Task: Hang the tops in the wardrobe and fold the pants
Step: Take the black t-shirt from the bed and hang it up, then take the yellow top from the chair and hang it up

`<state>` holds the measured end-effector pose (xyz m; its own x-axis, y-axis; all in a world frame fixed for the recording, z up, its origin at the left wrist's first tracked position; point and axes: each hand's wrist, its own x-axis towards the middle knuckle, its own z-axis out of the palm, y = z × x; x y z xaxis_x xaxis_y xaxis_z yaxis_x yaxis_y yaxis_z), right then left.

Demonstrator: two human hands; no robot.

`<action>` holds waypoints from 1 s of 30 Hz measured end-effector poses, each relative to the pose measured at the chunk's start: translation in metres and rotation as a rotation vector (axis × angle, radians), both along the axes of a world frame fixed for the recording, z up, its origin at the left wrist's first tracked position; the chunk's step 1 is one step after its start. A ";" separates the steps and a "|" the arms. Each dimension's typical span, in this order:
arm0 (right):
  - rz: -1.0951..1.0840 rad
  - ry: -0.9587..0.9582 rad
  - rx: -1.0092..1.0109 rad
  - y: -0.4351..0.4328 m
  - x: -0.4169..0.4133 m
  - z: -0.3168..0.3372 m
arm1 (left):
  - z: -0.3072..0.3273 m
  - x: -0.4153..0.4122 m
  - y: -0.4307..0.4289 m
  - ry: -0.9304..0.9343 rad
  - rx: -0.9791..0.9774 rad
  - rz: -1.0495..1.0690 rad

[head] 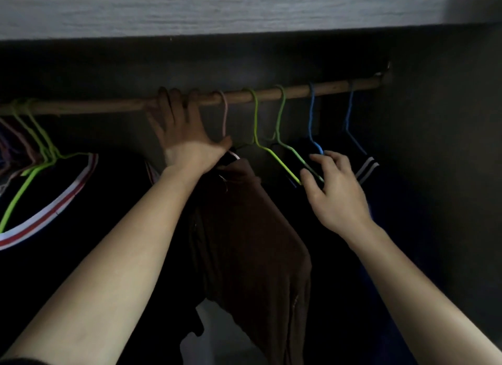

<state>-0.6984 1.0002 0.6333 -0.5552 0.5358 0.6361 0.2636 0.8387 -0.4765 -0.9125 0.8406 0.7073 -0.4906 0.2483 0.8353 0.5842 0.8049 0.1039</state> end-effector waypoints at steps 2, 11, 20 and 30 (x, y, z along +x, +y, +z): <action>-0.008 0.016 0.003 -0.002 0.007 -0.004 | 0.003 0.005 0.002 -0.039 0.013 -0.026; -0.103 -0.025 0.001 -0.042 0.035 -0.012 | 0.011 0.007 -0.019 -0.136 -0.021 -0.232; -0.456 -0.172 0.041 -0.132 0.118 -0.063 | -0.062 0.111 -0.035 -0.143 -0.040 -0.787; -1.178 -0.386 -0.179 -0.304 0.363 -0.130 | -0.162 0.350 -0.052 -0.152 -0.326 -1.420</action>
